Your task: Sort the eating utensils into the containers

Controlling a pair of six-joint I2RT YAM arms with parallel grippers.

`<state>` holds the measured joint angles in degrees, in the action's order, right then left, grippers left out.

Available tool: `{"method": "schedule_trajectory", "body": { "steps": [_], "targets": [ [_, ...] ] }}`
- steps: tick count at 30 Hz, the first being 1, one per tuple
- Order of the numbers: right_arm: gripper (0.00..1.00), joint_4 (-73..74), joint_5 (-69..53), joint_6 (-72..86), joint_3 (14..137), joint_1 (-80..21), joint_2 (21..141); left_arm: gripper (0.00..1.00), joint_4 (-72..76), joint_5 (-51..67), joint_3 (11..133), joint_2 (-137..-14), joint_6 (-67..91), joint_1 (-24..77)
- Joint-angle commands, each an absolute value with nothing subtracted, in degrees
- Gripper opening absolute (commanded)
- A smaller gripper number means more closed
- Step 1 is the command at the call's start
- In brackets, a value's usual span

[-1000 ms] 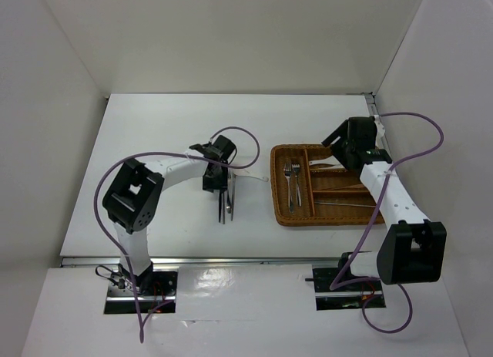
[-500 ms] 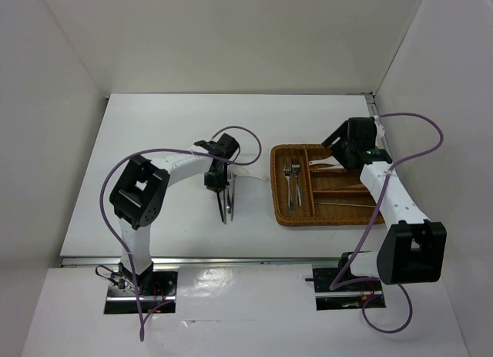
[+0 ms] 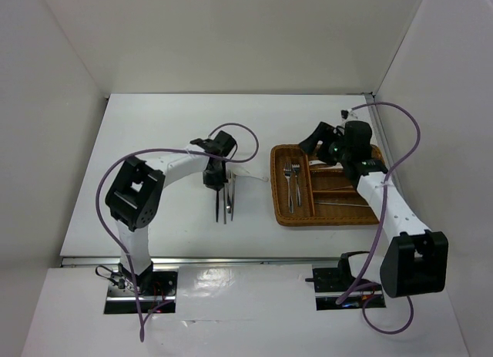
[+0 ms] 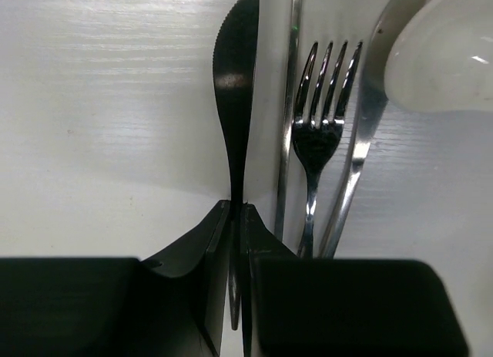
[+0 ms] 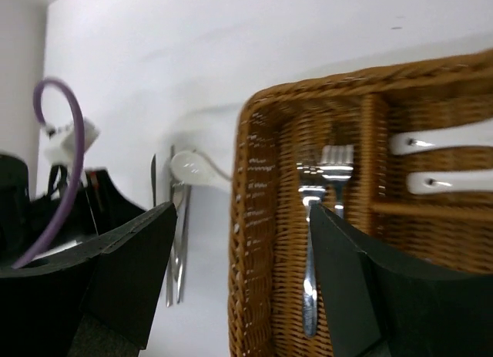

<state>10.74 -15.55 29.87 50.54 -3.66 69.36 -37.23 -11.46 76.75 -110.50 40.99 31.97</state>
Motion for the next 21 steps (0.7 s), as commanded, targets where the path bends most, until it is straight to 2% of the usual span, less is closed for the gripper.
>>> {"method": "schedule_trajectory", "body": {
  "steps": [1, 12, 21],
  "targets": [
    [0.78, 3.79, -22.93, 25.22, 50.97, -6.58, 71.18, 0.20, -36.47, -9.93, 79.53, -103.47, 42.54, 30.59],
    [0.78, -3.87, -35.41, 23.04, 57.56, -17.74, 80.41, 0.20, -35.70, -6.25, 88.76, -98.96, 51.58, 26.89],
    [0.80, -3.35, -32.97, 18.72, 64.33, -27.50, 86.12, 0.21, -32.61, 0.34, 92.64, -99.49, 52.65, 28.12]
  ]
}}
